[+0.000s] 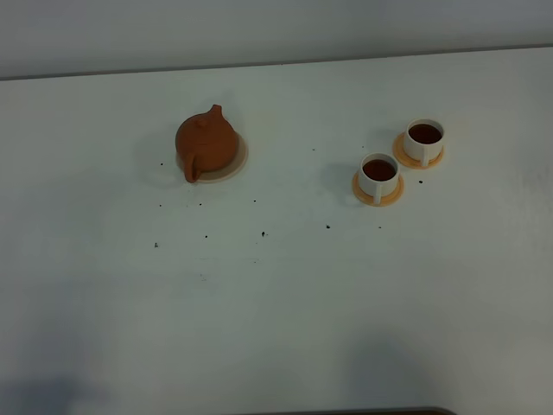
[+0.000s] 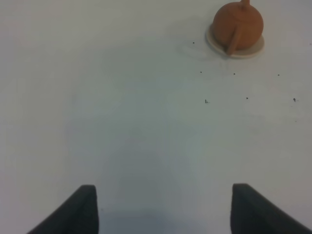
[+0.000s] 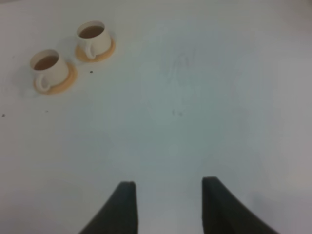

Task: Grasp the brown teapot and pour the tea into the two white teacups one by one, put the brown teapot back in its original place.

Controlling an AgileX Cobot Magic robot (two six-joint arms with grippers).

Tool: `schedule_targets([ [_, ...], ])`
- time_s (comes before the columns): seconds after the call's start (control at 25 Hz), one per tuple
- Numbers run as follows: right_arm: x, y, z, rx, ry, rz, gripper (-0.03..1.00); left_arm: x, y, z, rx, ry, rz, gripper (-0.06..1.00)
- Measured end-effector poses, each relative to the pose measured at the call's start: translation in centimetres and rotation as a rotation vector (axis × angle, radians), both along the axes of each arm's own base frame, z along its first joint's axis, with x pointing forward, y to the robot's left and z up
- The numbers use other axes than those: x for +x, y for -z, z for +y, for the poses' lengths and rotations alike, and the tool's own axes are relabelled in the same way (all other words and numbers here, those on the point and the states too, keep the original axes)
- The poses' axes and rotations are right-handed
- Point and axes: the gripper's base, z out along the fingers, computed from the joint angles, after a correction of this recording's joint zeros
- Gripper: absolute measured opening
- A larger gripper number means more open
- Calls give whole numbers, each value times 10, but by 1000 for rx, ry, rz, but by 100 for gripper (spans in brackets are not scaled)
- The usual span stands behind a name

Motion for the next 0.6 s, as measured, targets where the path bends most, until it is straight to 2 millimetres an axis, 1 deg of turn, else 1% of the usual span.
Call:
schedule_targets([
  [0.16,0,0,0,0,0,0,31,0,0,0,0,-10,0,57],
  [0.36,0,0,0,0,0,0,31,0,0,-1,0,-72,0,57],
  [0.6,0,0,0,0,0,0,31,0,0,-1,0,-74,0,57],
])
